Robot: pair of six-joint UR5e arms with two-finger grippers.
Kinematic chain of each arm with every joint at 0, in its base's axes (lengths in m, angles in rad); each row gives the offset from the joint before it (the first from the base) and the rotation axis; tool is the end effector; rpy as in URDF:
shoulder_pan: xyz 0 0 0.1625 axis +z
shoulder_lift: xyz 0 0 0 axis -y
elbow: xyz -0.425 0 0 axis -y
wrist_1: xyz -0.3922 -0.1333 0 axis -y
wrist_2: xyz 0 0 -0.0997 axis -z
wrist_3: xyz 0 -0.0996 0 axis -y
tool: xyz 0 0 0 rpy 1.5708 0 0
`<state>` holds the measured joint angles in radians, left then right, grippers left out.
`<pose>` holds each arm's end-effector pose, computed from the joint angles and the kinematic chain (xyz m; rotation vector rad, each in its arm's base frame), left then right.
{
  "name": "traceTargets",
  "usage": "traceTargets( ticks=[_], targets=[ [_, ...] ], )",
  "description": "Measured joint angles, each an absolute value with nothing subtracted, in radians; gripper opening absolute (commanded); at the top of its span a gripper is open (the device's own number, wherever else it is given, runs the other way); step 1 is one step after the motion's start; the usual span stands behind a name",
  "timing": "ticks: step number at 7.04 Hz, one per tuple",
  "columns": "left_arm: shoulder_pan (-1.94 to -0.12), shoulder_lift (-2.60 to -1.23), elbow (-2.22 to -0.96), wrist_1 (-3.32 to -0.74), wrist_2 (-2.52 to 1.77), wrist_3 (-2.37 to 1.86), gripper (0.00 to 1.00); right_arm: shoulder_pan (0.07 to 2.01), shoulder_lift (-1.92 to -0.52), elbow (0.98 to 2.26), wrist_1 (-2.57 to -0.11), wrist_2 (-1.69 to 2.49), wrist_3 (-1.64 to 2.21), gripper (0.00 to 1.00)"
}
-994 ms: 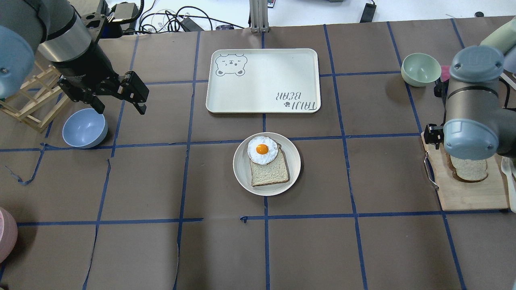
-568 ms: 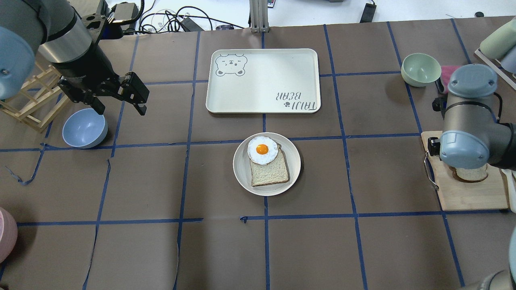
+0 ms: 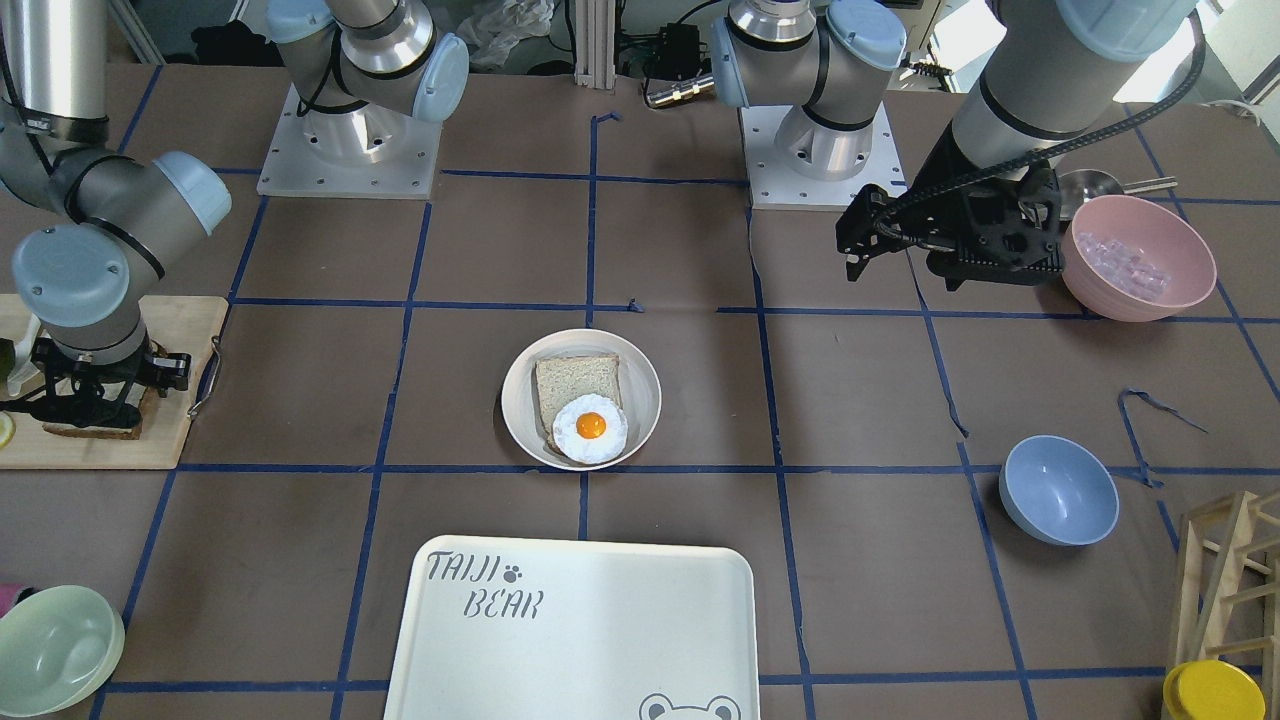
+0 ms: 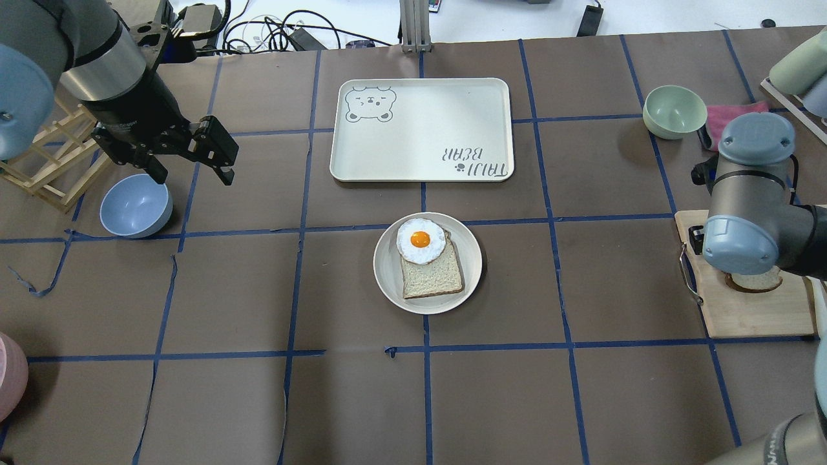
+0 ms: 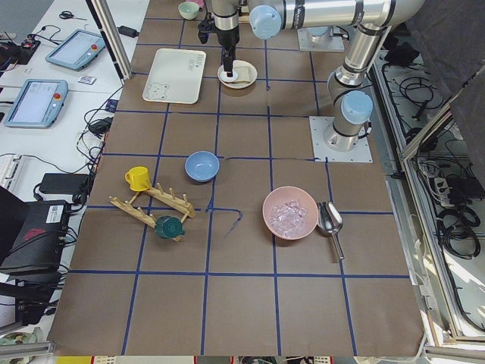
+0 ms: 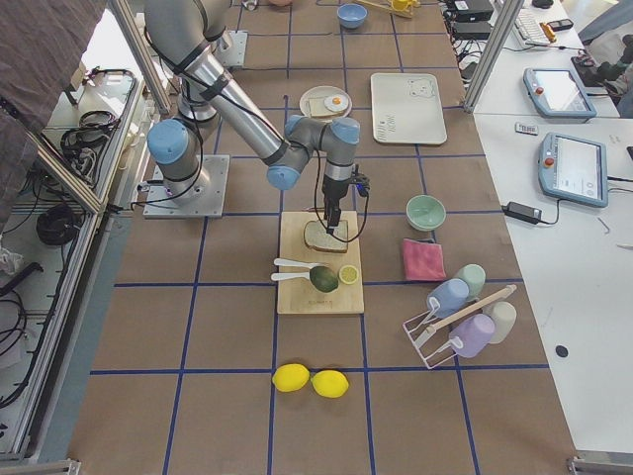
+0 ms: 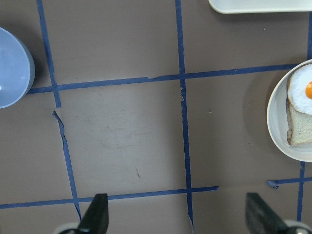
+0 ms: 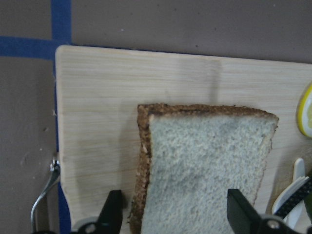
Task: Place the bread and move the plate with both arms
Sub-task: 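Lower the right gripper onto the bread slice on the wooden board, then grasp the bread slice with the right gripper and lift it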
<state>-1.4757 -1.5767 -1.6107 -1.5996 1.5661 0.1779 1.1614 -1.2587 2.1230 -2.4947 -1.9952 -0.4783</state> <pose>-0.0870 -0.4968 0.4628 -0.1291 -3.1220 -0.1145 -0.1104 -0.4863 0.1840 0.0764 -2.7266 -0.1789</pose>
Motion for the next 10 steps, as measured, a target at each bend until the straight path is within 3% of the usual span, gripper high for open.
traceTargets(
  ticks=[2,3,10],
  targets=[
    [-1.476,-1.577,-1.611,-1.600,1.566,0.178,1.00,1.151,-1.253,2.124,-2.488,-1.998,-0.488,0.07],
    [-1.476,-1.578,-1.611,-1.599,1.566,0.178,1.00,1.146,-1.252,2.125,-2.485,-1.999,-0.494,0.00],
    [-1.476,-1.580,-1.611,-1.599,1.566,0.178,1.00,1.145,-1.273,2.125,-2.485,-2.033,-0.490,0.00]
  ],
)
